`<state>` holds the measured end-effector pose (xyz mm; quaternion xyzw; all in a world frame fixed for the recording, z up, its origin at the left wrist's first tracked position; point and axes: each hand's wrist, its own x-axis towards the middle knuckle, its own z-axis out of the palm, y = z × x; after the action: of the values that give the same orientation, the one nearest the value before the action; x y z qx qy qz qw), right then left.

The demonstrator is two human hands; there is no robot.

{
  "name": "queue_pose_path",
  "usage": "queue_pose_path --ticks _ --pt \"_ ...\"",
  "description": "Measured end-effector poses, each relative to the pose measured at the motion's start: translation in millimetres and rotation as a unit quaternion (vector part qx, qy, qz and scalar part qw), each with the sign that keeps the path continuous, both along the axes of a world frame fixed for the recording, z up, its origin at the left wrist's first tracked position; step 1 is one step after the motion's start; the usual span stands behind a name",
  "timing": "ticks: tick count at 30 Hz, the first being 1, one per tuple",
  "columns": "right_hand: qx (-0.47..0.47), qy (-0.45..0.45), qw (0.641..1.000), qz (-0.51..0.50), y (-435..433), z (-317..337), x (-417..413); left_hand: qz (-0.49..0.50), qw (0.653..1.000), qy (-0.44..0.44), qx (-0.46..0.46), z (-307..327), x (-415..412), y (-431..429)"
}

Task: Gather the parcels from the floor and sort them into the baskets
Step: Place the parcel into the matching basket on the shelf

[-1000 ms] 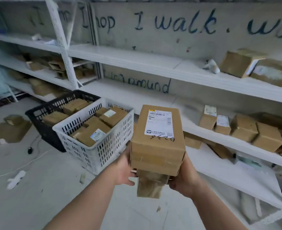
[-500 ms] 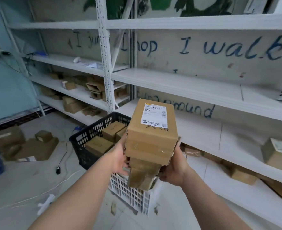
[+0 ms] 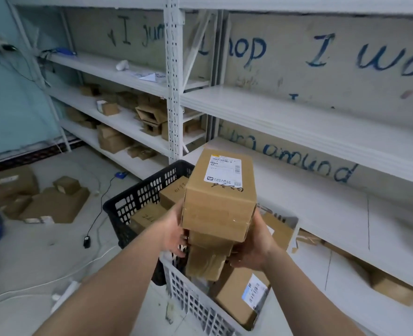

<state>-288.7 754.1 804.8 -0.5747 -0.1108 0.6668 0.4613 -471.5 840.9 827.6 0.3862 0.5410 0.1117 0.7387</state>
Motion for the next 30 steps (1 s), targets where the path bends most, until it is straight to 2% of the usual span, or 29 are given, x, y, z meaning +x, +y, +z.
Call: queue_pose_path --ticks 7,15,19,22,26,30 --pt "-0.016 0.029 0.999 -0.037 42 -42 18 -0.035 0.999 0.011 -0.031 -38 20 55" --pt "0.031 0.038 0.989 -0.139 57 -72 9 -0.132 0.991 -0.007 -0.013 -82 30 109" --pt "0.03 0.062 0.97 -0.232 63 -81 -6 -0.204 0.979 0.007 0.023 -94 28 134" --pt "0.043 0.054 0.959 -0.276 68 -82 -18 -0.214 0.976 -0.006 0.033 -101 25 149" --pt "0.114 0.043 0.941 -0.315 73 -79 -30 -0.234 0.97 -0.053 0.043 -95 24 165" --pt "0.132 -0.021 0.929 -0.346 73 -73 -42 -0.206 0.973 -0.077 0.071 -91 26 173"
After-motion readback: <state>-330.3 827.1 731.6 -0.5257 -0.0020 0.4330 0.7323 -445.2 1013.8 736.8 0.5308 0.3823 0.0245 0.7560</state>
